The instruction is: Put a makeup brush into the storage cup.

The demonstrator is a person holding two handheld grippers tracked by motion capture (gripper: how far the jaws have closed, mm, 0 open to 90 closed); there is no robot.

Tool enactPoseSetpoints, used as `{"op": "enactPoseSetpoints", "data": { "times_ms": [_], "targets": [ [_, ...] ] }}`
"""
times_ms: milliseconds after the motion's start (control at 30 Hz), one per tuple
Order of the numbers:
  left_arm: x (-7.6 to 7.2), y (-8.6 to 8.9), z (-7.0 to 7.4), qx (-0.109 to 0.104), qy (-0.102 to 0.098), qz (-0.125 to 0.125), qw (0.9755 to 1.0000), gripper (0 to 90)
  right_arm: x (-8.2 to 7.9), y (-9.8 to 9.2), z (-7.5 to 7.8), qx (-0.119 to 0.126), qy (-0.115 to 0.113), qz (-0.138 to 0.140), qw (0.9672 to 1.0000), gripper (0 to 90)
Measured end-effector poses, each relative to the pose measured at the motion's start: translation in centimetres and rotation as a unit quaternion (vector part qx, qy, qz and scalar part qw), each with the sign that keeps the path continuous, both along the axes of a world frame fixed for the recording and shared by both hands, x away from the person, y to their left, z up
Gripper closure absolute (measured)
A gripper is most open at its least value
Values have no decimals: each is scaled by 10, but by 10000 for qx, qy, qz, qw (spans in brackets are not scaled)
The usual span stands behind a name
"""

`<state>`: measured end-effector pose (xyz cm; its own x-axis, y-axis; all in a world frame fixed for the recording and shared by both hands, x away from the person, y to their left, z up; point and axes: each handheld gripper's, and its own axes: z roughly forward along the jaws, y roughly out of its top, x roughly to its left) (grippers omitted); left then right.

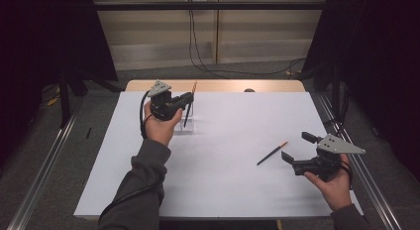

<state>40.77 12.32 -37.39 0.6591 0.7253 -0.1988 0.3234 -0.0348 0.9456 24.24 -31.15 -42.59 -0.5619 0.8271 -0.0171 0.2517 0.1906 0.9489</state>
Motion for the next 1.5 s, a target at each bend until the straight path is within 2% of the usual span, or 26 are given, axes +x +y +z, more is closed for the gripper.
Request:
{"op": "enactPoseSetpoints", "data": {
  "times_ms": [67,200,300,567,633,933,967,1033,1133,1233,1500],
  "targets": [
    [-1,2,1,-8,-77,50,10000,836,0,0,0,-15,-13,1,10000,1],
    [-1,5,3,-212,-291,181,9992,837,0,0,0,-13,-17,9,10000,1],
    [0,8,4,-222,-380,245,9987,836,0,0,0,-25,-6,-9,10000,1],
    [4,12,5,-464,-536,433,9965,837,1,0,-1,-16,-9,-10,10000,1],
    [5,13,6,-434,-586,458,9963,836,0,0,-1,-25,-6,-27,10000,1],
    [11,15,6,-517,-673,583,9947,836,1,-1,-2,-39,10,-9,10000,1],
    [12,14,6,-578,-686,599,9942,836,1,-1,-2,-35,7,-21,10000,1],
    [13,16,5,-507,-725,594,9943,836,1,-1,-2,-18,10,5,10000,2],
    [16,15,4,-547,-751,661,9935,836,1,-1,-2,-39,5,-9,10000,1],
    [19,14,3,-625,-736,728,9927,836,1,-1,-2,-30,-3,-29,10000,1],
    [26,11,-4,-587,-693,784,9928,836,1,-2,-3,4,29,-46,10000,1]
  ]
}}
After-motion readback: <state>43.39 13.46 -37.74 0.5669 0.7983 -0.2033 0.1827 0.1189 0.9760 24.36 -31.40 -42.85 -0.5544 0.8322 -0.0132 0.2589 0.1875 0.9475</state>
